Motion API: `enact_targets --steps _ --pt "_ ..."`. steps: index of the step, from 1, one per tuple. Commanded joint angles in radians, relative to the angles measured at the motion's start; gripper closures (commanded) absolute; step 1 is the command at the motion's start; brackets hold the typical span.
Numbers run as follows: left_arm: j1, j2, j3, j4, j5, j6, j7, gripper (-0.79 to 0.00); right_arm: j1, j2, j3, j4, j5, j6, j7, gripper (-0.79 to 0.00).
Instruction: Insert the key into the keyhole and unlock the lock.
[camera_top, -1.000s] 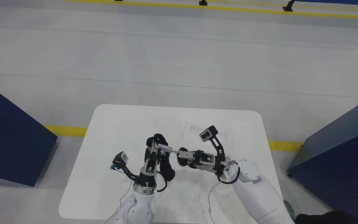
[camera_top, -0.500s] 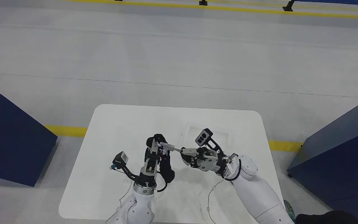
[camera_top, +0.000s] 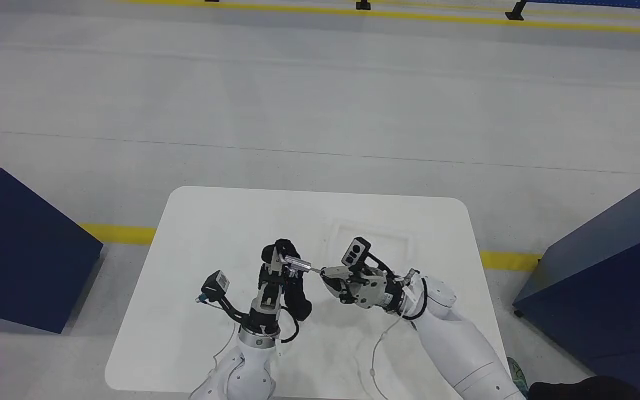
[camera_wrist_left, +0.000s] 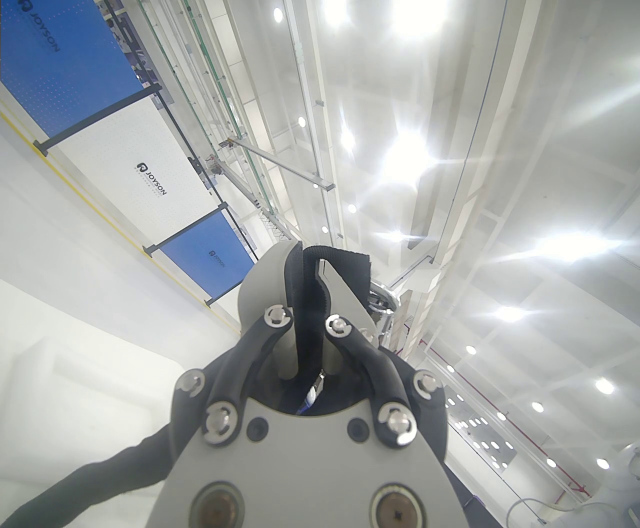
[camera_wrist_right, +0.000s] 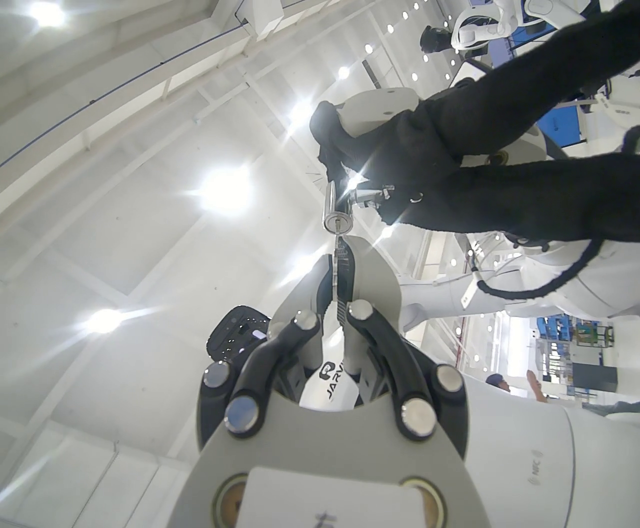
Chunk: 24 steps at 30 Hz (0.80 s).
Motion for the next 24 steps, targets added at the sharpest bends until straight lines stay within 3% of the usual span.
enact_targets --steps 1,8,24 --pt "0.000 0.000 0.000 0.000 0.000 0.000 0.000 0.000 0.000 0.000 0.000 0.000 -0.001 -0.001 0.000 0.000" --pt "0.000 0.000 0.000 0.000 0.000 0.000 0.000 0.000 -0.011 -0.001 -0.001 -0.009 0.010 0.012 -0.027 0.000" --pt "0.000 0.000 0.000 0.000 0.000 0.000 0.000 0.000 -0.030 -0.002 0.009 -0.020 0.180 0.306 -0.096 0.000"
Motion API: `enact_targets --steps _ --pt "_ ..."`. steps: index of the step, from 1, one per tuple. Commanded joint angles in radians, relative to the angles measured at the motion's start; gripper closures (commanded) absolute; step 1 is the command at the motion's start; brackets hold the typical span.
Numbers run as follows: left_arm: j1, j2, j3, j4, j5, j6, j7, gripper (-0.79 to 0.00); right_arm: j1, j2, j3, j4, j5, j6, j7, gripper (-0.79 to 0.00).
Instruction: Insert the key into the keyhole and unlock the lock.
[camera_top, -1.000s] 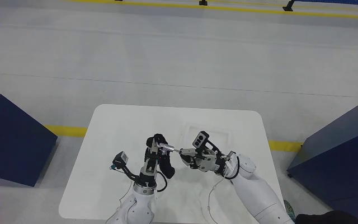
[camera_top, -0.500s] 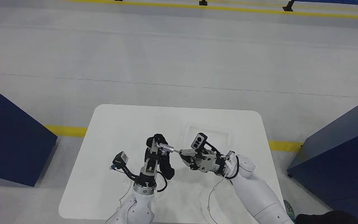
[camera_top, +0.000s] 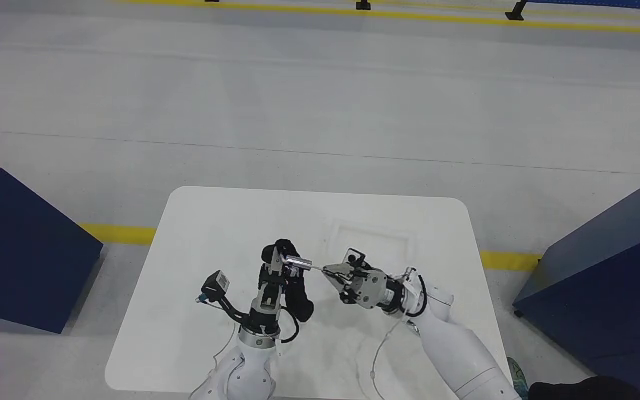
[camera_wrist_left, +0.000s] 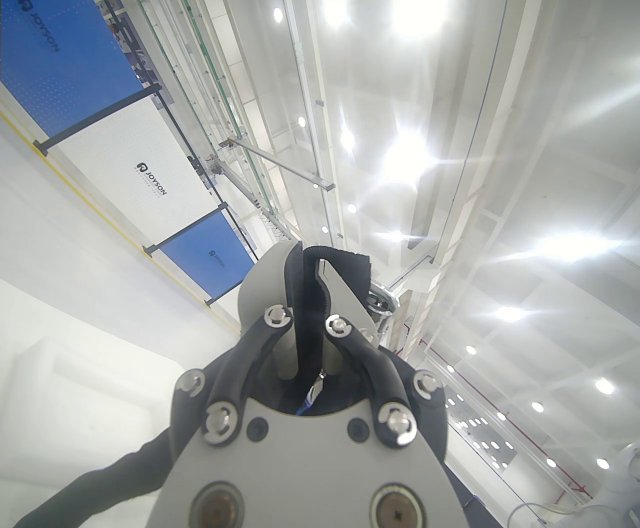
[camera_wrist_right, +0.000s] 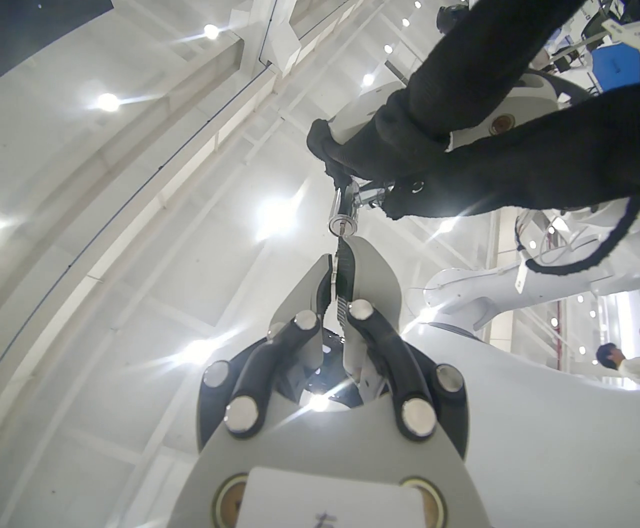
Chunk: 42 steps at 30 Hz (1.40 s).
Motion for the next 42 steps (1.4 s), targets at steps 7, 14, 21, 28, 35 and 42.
enact_targets --steps 7,14,21,28,35,42 --pt "0.000 0.000 0.000 0.000 0.000 0.000 0.000 0.000 0.000 0.000 -0.005 0.006 0.061 0.134 -0.027 0.000" --pt "0.000 0.000 0.000 0.000 0.000 0.000 0.000 0.000 0.004 -0.003 -0.009 0.014 0.140 0.245 -0.061 0.000" --pt "0.000 0.000 0.000 0.000 0.000 0.000 0.000 0.000 0.004 -0.006 -0.012 0.013 0.252 0.334 -0.139 0.000" --pt "0.000 0.000 0.000 0.000 0.000 0.000 0.000 0.000 0.000 -0.005 -0.021 -0.003 0.382 0.417 -0.222 0.000" --pt "0.000 0.000 0.000 0.000 0.000 0.000 0.000 0.000 -0.001 -0.002 -0.023 -0.004 0.479 0.484 -0.289 0.000" --pt "0.000 0.000 0.000 0.000 0.000 0.000 0.000 0.000 0.001 0.000 -0.029 0.004 0.545 0.540 -0.346 0.000"
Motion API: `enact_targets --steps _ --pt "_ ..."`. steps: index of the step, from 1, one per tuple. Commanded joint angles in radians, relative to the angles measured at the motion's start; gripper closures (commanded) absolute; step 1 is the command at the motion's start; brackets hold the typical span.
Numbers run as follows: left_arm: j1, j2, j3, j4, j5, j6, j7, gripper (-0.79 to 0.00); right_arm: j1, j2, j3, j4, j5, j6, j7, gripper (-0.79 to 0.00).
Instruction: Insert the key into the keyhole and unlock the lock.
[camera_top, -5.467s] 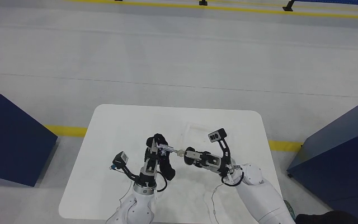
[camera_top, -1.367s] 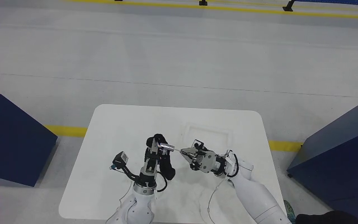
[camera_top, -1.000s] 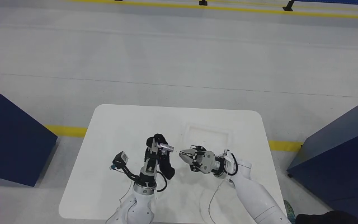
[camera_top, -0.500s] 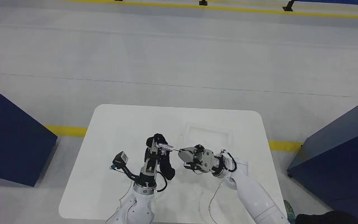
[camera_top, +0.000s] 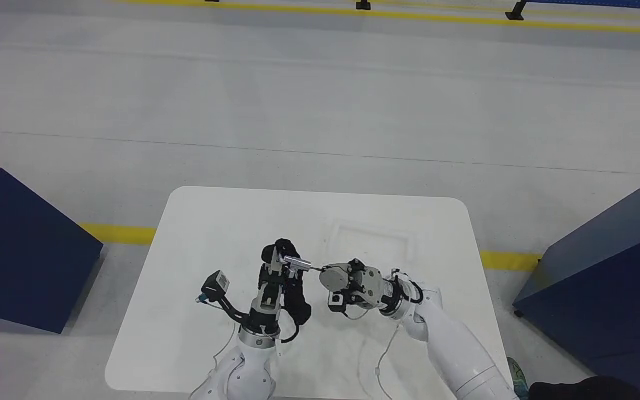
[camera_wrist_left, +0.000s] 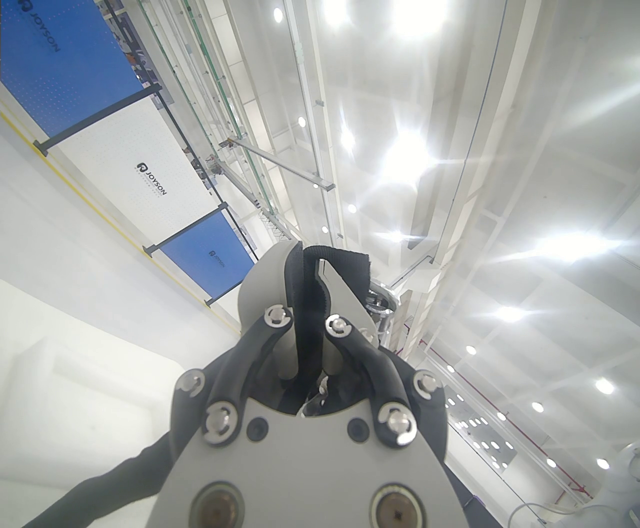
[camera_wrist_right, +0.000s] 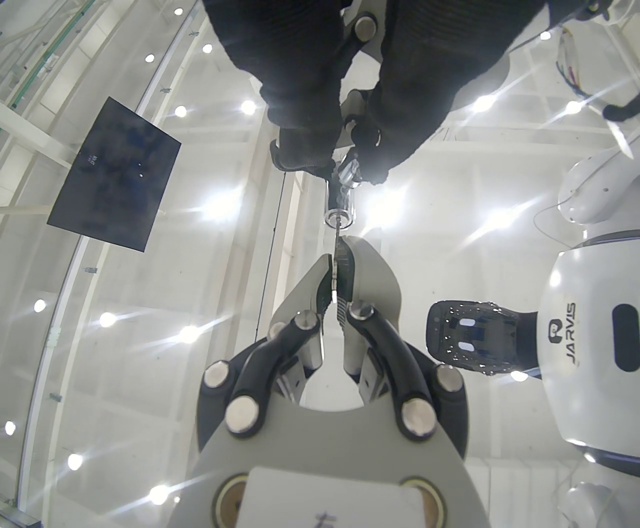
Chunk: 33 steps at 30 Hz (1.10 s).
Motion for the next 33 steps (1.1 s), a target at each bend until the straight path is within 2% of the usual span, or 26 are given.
enact_targets --steps 1,7,18,24,33 --pt "0.000 0.000 0.000 0.000 0.000 0.000 0.000 0.000 0.001 0.001 -0.009 0.003 0.012 0.002 -0.003 0.000" --pt "0.000 0.000 0.000 0.000 0.000 0.000 0.000 0.000 0.018 0.012 -0.052 0.006 0.058 0.002 -0.020 0.000" --pt "0.000 0.000 0.000 0.000 0.000 0.000 0.000 0.000 0.015 0.011 -0.053 0.006 0.061 0.000 -0.023 0.000" --pt "0.000 0.000 0.000 0.000 0.000 0.000 0.000 0.000 -0.008 0.011 -0.074 -0.011 0.215 0.002 -0.129 0.000" --pt "0.000 0.000 0.000 0.000 0.000 0.000 0.000 0.000 -0.006 0.033 -0.107 -0.039 0.463 0.002 -0.315 0.000"
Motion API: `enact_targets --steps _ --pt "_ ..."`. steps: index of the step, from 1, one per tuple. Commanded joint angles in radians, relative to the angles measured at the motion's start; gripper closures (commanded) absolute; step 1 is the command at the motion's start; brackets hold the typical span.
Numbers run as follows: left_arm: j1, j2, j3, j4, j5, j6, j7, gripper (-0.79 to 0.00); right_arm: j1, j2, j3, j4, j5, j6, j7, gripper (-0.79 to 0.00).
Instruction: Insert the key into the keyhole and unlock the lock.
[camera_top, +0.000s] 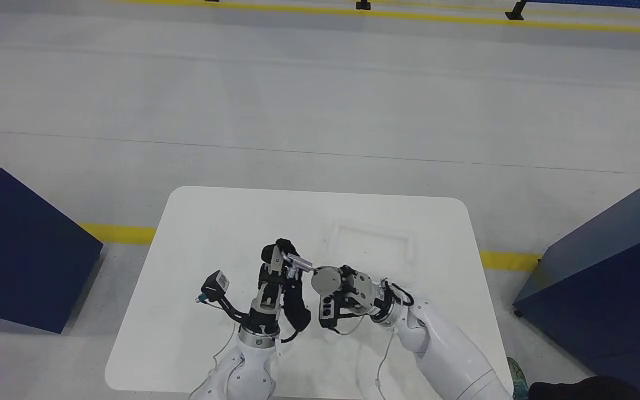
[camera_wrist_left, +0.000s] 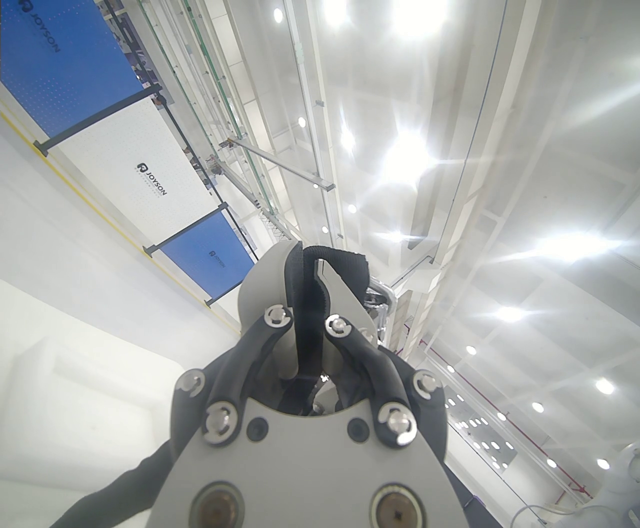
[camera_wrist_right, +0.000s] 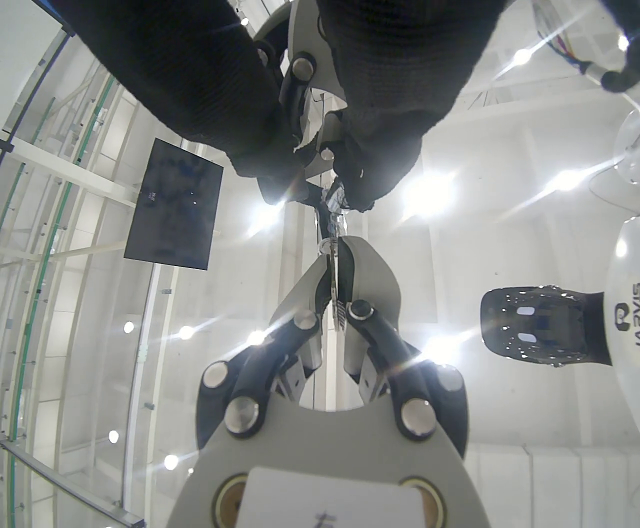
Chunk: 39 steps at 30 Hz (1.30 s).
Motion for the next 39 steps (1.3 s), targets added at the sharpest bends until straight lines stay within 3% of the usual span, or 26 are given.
enact_targets --steps 1,7,11,20,39 --pt "0.000 0.000 0.000 0.000 0.000 0.000 0.000 0.000 0.001 0.005 -0.005 -0.005 0.050 0.000 -0.039 0.000" --pt "0.000 0.000 0.000 0.000 0.000 0.000 0.000 0.000 0.006 0.024 -0.020 -0.026 0.189 0.000 -0.156 0.000" --pt "0.000 0.000 0.000 0.000 0.000 0.000 0.000 0.000 0.007 0.035 -0.005 -0.042 0.202 0.000 -0.190 0.000" --pt "0.000 0.000 0.000 0.000 0.000 0.000 0.000 0.000 -0.007 0.044 0.036 -0.071 0.047 0.000 -0.117 0.000" --pt "0.000 0.000 0.000 0.000 0.000 0.000 0.000 0.000 -0.007 0.044 0.036 -0.071 0.042 0.000 -0.114 0.000"
